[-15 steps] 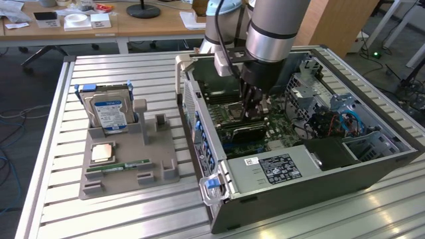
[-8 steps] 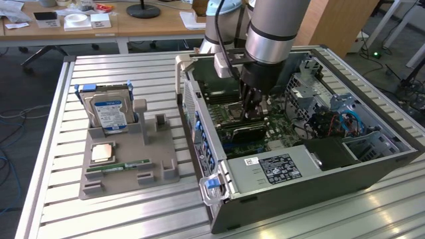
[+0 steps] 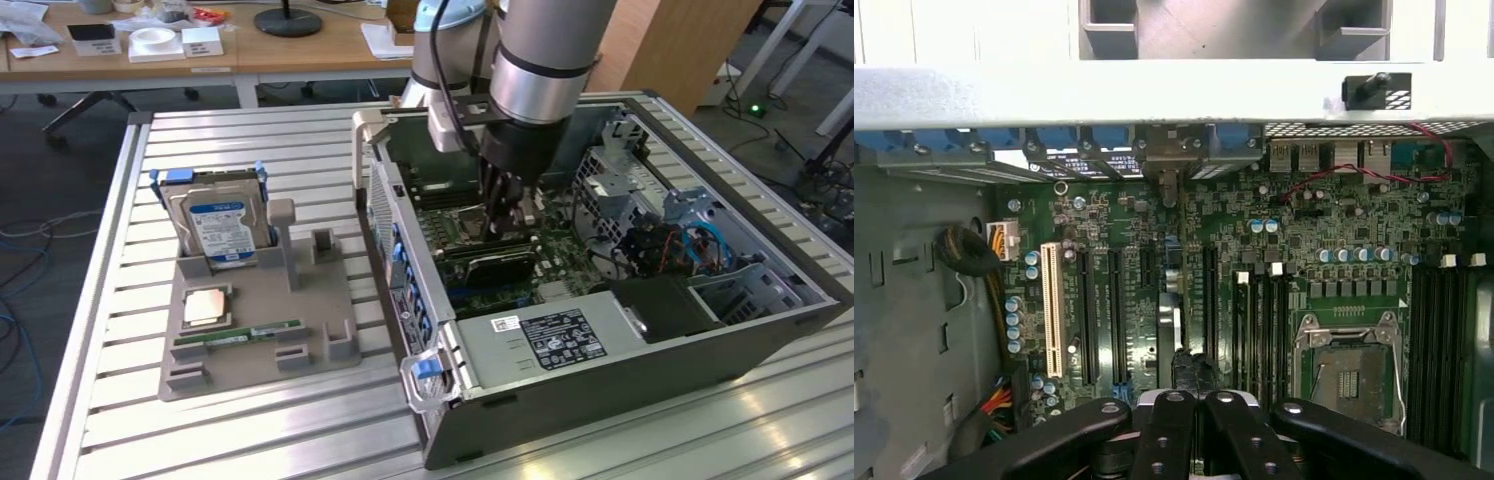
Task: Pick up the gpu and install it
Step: 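Press down on the gpu until it lock into place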
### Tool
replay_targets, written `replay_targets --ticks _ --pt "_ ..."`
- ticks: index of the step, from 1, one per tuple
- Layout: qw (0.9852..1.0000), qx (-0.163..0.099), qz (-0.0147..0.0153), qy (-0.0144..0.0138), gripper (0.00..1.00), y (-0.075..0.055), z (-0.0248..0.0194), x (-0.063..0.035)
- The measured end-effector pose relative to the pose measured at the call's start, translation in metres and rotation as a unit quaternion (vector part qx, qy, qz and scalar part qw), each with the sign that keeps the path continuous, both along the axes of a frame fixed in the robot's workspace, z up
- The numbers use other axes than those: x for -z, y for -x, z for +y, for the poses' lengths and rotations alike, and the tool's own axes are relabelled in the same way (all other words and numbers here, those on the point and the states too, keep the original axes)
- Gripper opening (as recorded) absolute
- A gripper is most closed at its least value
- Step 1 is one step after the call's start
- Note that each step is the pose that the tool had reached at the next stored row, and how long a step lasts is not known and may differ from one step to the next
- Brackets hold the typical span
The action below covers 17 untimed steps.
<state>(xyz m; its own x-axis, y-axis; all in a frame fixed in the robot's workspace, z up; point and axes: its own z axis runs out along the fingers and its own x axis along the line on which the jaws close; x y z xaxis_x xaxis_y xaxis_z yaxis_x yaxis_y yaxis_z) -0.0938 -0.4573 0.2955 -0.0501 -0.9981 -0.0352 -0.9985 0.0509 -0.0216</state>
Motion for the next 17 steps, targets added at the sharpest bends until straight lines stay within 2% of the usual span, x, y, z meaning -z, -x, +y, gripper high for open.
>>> replay_targets --ticks 4,7,12,17 --pt "1.0000 0.000 -0.0001 -0.0001 0.11 0.000 0.0017 0.0014" --pt "1.0000 0.000 0.0000 -0.0001 0.11 0.000 0.0024 0.0060" --pt "1.0000 0.000 0.0000 0.0000 0.11 0.000 0.0027 0.0141" --pt "1.0000 0.000 0.0000 -0.0001 0.11 0.000 0.0027 0.0165"
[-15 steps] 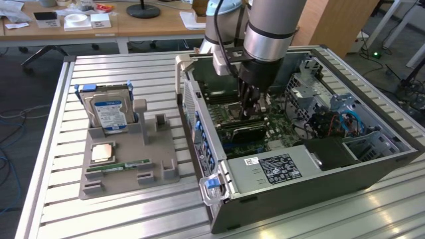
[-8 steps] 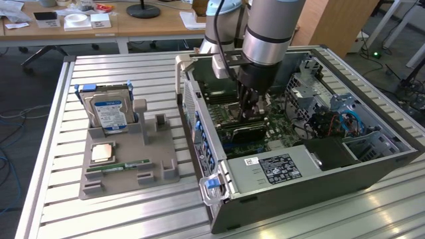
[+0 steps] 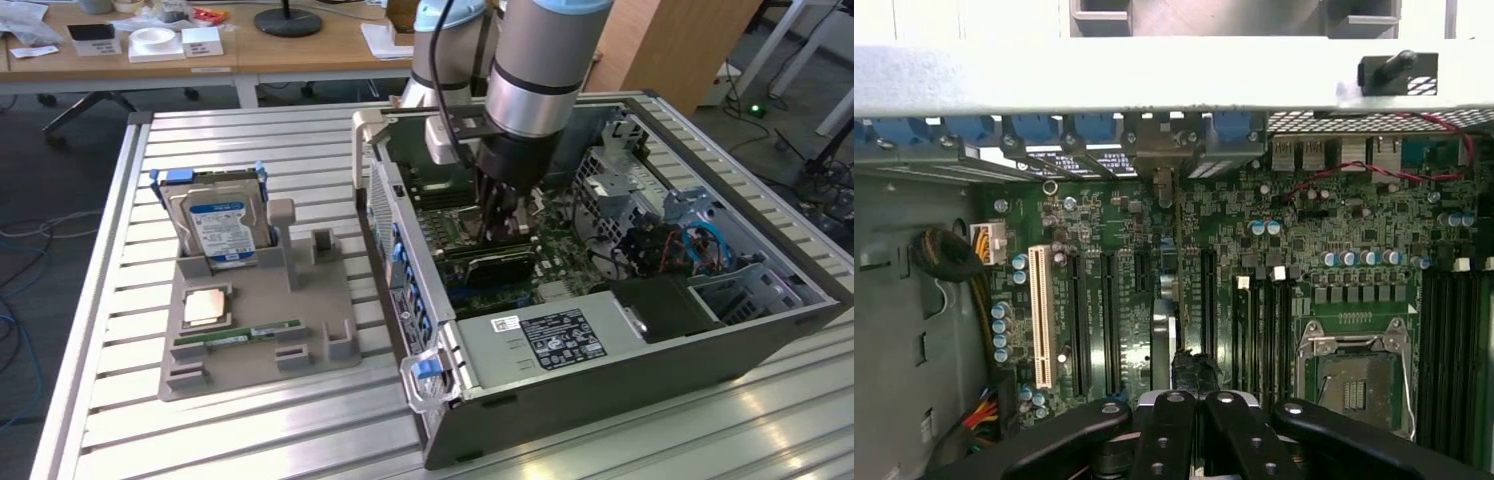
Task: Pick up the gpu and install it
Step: 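Press down on the gpu until it lock into place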
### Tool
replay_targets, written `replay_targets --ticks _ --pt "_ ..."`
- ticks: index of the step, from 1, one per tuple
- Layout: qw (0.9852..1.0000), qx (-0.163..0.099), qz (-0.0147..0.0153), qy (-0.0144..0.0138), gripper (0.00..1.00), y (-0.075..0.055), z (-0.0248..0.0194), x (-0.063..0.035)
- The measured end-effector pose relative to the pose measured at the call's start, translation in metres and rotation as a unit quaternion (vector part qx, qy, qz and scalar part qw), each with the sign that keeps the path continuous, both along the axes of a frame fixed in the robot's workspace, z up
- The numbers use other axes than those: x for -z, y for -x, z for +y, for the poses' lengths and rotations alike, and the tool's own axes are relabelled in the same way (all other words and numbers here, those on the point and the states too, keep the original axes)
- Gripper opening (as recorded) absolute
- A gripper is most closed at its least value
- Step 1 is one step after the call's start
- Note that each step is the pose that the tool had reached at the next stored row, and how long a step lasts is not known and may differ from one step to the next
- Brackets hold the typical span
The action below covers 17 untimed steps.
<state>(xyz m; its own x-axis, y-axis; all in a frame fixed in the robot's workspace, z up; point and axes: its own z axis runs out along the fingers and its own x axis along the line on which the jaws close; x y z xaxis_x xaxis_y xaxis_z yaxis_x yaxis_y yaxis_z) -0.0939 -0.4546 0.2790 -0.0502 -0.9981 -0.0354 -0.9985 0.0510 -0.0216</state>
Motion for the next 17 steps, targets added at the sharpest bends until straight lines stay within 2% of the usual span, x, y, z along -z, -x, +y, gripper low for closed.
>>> replay_targets --ticks 4,17 --pt "1.0000 0.000 0.0000 0.0000 0.11 0.0000 0.0000 0.0061" --pt "1.0000 0.000 0.0001 0.0001 0.11 0.0000 0.0000 0.0085"
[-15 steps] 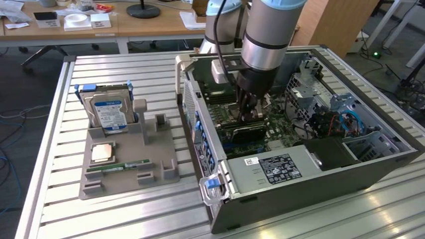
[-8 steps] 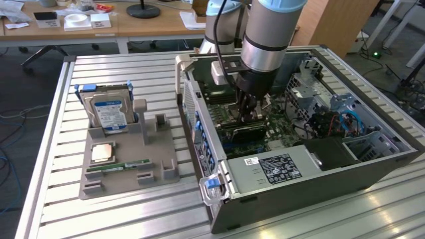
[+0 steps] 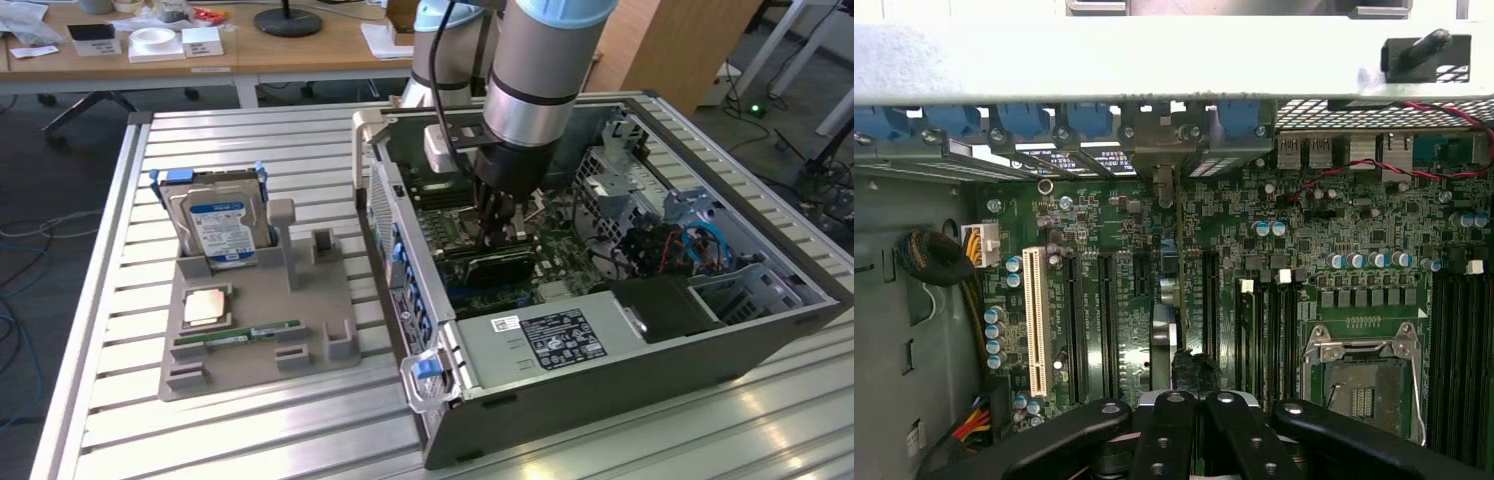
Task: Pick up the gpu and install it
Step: 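Press down on the gpu until it lock into place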
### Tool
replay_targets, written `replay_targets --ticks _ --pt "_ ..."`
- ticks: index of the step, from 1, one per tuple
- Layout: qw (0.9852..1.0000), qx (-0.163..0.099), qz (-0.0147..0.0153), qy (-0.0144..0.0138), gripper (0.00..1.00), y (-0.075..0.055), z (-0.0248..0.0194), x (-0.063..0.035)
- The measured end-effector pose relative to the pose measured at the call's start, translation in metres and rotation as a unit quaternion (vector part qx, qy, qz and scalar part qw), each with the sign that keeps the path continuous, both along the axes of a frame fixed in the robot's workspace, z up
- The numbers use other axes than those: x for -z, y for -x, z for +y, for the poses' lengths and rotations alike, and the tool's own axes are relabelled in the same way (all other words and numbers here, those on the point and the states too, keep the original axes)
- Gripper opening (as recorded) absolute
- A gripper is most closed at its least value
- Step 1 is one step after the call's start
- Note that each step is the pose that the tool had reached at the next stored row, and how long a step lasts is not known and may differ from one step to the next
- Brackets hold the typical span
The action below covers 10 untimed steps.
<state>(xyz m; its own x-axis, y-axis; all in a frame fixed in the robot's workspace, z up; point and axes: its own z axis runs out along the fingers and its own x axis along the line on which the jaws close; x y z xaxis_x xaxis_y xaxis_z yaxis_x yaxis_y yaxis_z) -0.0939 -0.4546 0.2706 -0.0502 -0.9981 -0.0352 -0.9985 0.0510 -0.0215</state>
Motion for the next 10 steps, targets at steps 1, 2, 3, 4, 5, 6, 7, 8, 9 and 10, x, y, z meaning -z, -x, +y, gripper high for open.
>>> replay_targets --ticks 1,2,3,4,5,6,7,8,9,10 --pt "1.0000 0.000 0.0000 0.0000 0.11 0.0000 0.0000 0.0000" --pt "1.0000 0.000 0.0000 0.0001 0.11 0.0000 0.0000 0.0000" --pt "1.0000 0.000 0.0000 0.0000 0.11 0.0000 0.0000 0.0000" --pt "1.0000 0.000 0.0000 0.0000 0.11 0.0000 0.0000 0.0000" --pt "1.0000 0.000 -0.0001 -0.0002 0.11 0.0000 0.0001 0.0006" --pt "1.0000 0.000 -0.0002 -0.0003 0.11 0.0000 0.0001 0.0017" --pt "1.0000 0.000 -0.0001 -0.0001 0.11 0.0000 0.0000 0.0026" --pt "1.0000 0.000 0.0000 0.0000 0.11 0.0000 0.0000 0.0026" --pt "1.0000 0.000 0.0000 0.0000 0.11 0.0000 0.0000 0.0026" --pt "1.0000 0.000 0.0000 0.0000 0.11 0.0000 0.0000 0.0026"
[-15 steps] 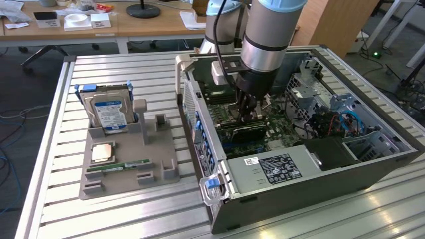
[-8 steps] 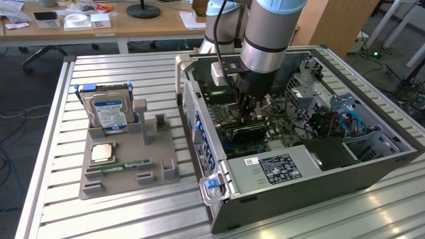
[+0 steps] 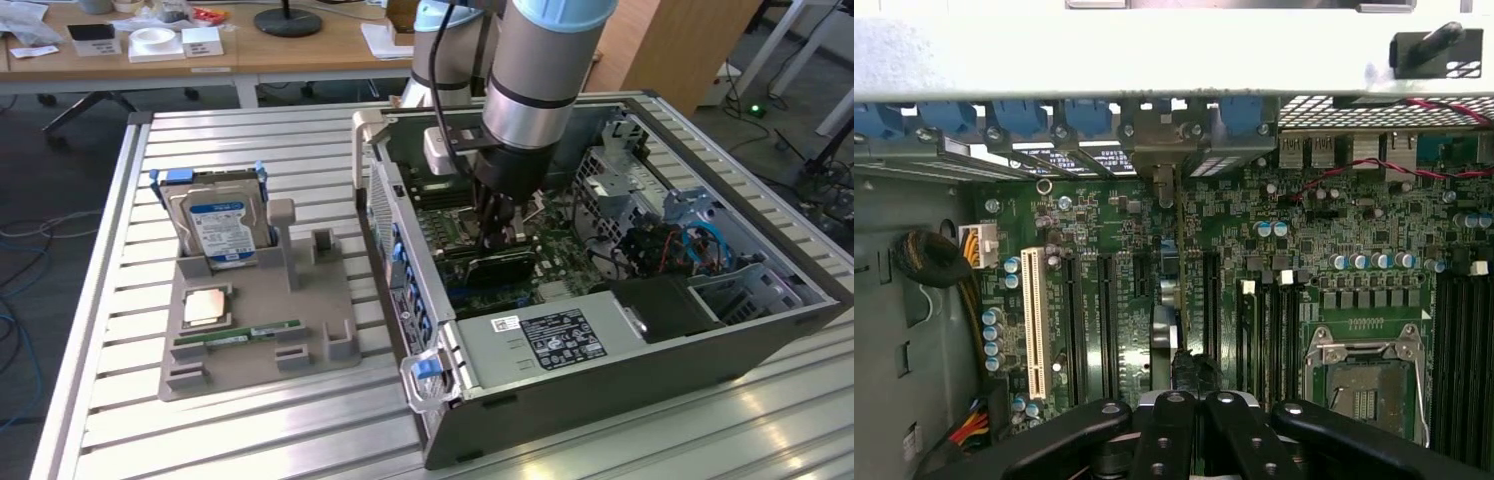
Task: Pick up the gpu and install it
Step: 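Press down on the gpu until it lock into place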
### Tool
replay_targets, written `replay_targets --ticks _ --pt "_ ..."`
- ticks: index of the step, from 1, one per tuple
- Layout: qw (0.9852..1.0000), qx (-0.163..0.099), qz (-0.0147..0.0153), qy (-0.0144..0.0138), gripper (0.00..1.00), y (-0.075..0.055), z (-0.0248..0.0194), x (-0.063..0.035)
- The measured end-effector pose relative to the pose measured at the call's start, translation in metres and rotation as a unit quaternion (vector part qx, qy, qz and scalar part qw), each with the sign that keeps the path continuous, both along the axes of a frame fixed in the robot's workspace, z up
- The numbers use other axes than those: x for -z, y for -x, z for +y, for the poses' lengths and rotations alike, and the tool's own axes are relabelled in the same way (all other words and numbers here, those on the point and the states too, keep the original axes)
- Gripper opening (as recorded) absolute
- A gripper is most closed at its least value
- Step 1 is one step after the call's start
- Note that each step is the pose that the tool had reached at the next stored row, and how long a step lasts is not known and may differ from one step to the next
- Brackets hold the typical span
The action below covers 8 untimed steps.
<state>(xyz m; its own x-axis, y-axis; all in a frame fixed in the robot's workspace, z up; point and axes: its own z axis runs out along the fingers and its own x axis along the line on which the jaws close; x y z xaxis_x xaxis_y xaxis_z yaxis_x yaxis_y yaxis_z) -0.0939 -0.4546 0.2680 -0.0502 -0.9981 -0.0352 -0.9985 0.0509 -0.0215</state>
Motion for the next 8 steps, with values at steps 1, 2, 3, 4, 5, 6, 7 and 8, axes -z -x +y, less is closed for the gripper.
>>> replay_targets --ticks 1,2,3,4,5,6,7,8 --pt "1.0000 0.000 -0.0001 -0.0001 0.11 0.0000 0.0000 0.0005" --pt "1.0000 0.000 -0.0001 -0.0002 0.11 0.0000 0.0000 0.0014" --pt "1.0000 0.000 0.0000 -0.0001 0.11 0.0000 0.0000 0.0018" --pt "1.0000 0.000 0.0000 0.0000 0.11 0.0000 0.0000 0.0017" --pt "1.0000 0.000 0.0000 0.0000 0.11 0.0000 0.0000 0.0017" --pt "1.0000 0.000 0.0000 0.0000 0.11 0.0000 0.0000 0.0017" --pt "1.0000 0.000 0.0000 0.0000 0.11 0.0000 0.0000 0.0017" --pt "1.0000 0.000 0.0000 0.0000 0.11 0.0000 0.0000 0.0018"
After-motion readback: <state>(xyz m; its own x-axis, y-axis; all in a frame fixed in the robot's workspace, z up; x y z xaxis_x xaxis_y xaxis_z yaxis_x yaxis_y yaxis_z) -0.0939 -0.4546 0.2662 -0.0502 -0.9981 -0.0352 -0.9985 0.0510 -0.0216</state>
